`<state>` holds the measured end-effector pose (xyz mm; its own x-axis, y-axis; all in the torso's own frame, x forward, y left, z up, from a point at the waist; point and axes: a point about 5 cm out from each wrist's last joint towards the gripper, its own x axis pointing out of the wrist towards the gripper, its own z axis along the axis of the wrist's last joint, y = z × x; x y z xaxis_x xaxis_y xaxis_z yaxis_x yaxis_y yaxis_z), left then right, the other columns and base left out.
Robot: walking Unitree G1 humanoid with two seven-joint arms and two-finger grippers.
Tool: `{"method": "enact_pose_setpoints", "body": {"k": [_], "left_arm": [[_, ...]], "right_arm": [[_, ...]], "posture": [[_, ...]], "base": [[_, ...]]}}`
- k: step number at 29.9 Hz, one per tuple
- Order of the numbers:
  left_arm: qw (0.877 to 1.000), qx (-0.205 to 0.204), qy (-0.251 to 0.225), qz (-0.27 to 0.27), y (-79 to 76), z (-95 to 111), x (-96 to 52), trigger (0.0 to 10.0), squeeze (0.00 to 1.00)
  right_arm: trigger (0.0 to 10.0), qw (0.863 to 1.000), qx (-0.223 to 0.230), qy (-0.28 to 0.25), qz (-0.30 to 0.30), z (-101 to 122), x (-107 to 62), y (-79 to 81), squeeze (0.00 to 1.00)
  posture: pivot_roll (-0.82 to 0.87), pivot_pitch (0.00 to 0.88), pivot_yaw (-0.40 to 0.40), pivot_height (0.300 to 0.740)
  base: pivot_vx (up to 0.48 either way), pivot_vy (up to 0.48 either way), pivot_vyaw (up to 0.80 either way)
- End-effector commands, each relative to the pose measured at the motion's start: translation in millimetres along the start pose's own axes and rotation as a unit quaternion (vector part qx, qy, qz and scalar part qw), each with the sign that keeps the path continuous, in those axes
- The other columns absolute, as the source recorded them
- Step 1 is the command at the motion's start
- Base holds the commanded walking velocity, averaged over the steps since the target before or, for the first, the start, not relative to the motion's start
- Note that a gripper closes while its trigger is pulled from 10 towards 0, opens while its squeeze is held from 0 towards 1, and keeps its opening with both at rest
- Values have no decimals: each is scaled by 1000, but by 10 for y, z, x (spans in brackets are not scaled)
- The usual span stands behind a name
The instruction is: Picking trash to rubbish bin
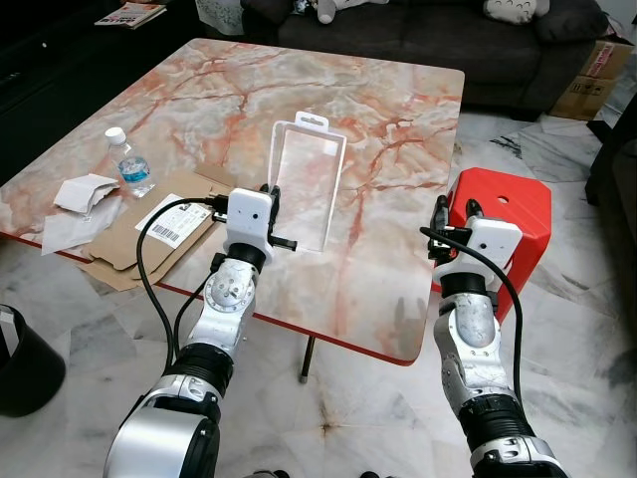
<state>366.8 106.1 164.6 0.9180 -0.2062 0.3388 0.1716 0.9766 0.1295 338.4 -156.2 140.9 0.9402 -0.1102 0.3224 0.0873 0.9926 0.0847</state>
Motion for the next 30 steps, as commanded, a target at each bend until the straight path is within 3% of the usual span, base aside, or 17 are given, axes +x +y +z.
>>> {"method": "enact_pose_setpoints", "body": {"k": [1, 11, 30], "left_arm": [[1000, 0, -8, 0, 7, 2, -30, 10000, 0], [1000, -9, -11, -23, -118, -1, -48, 10000, 0], [1000, -9, -13, -19, -89, 15, -46, 10000, 0]], "right_arm": [[10000, 1000, -1, -5, -2, 30, -5, 4, 0], [10000, 1000, -3, 4, 2, 3, -34, -4, 0], [10000, 1000, 2, 12, 2, -15, -57, 12, 0]], "posture": [[82, 72, 29, 740], [92, 85, 17, 740], [99, 124, 14, 740]], "base": [[0, 0, 0], [0, 0, 0], [-88, 0, 0]]}}
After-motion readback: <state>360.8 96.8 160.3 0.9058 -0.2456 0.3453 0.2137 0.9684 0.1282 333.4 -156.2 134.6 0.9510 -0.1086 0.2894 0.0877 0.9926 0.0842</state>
